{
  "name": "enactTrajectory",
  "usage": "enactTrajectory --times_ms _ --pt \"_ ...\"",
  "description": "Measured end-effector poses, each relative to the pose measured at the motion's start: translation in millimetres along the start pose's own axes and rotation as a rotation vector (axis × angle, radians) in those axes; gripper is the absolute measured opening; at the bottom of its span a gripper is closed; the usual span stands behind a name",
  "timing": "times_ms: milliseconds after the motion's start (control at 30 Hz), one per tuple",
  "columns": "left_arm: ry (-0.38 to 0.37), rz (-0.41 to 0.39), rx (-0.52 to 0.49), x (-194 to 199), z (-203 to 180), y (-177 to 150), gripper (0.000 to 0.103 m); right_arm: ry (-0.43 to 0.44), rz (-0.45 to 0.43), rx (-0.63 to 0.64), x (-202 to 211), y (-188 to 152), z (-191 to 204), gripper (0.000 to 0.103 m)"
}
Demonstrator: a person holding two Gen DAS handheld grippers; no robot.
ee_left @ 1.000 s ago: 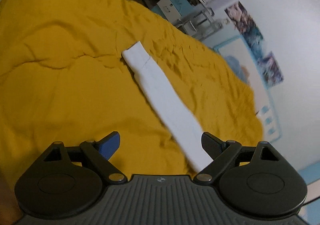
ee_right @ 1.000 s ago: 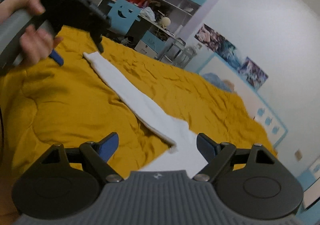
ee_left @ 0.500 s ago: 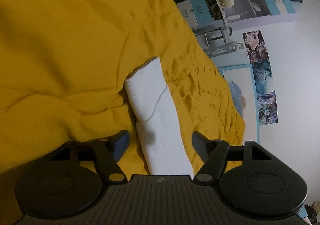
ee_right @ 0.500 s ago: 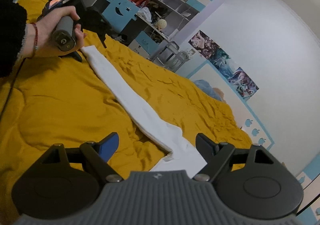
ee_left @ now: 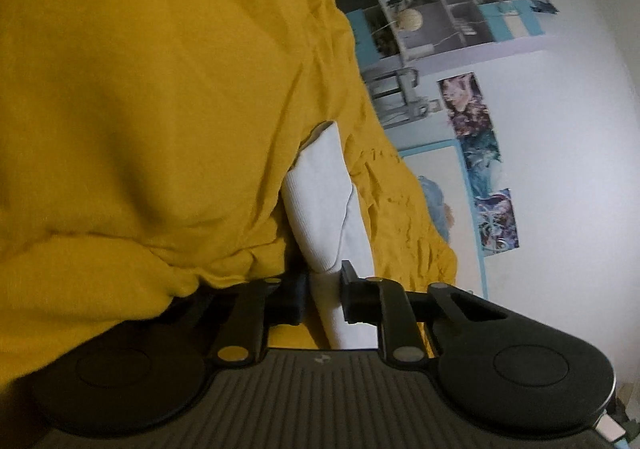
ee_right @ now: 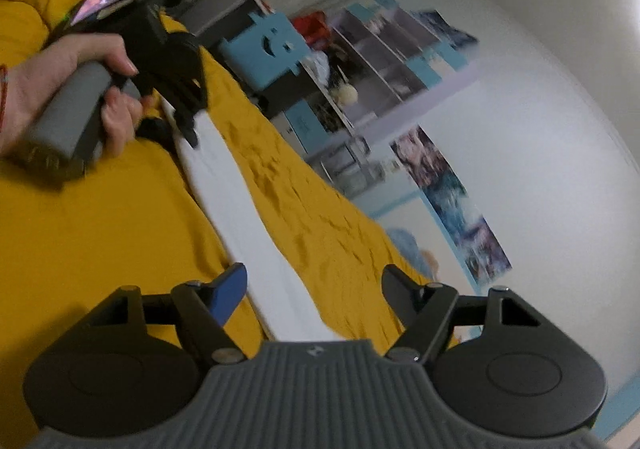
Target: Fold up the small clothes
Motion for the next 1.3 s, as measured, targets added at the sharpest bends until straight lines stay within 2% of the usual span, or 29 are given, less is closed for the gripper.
enactTrajectory --times_ms 67,133,200,233,500,600,767,833,867,900,933,1000,1300 --pt "-0.01 -0.008 -0.024 -1 2 -2 0.012 0.024 -0.027 0.024 -12 9 15 0.069" --pt "-0.024 -0.008 -0.029 1 3 0 0.01 0.041 -0.027 0.034 -29 16 29 0.065" --pt "-0.039 -0.013 -0.038 0 5 -2 0.009 0.038 -0.014 0.028 -47 22 38 0.047" --pt "-0.034 -0.012 -0.049 0 5 -3 0.009 0.031 -0.01 0.032 -56 24 41 0.043" --pt "-0.045 -0.025 -0.073 1 1 -3 0.009 0.08 0.023 0.138 -117 31 65 0.028" --pt "-0.046 -0.03 -0.075 2 3 -3 0.009 0.099 0.016 0.153 -120 30 69 0.036" --pt "-0.045 -0.034 -0.08 3 3 -5 0.009 0.133 -0.007 0.178 -120 32 70 0.035" --pt "-0.05 -0.045 -0.082 5 3 -6 0.009 0.13 -0.003 0.2 -121 31 77 0.028" --pt "-0.052 -0.046 -0.086 5 4 -6 0.009 0.119 0.008 0.204 -125 32 80 0.021" --pt "-0.055 -0.047 -0.082 6 5 -7 0.009 0.109 0.025 0.211 -128 32 84 0.009" --pt "-0.054 -0.049 -0.088 6 5 -8 0.009 0.11 0.022 0.218 -128 31 88 0.003" --pt "-0.057 -0.054 -0.1 7 5 -9 0.009 0.089 0.022 0.241 -126 27 95 0.0" --pt "-0.069 -0.051 -0.153 13 3 -14 0.008 0.027 -0.002 0.213 -118 18 100 0.0"
Point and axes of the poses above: each gripper's, at about its wrist camera, not at the fingertips, and x roughly against the way its jaws point, z to its left, y to its top, the point moved 2 cm from there along -x, roughly the way its jaws point
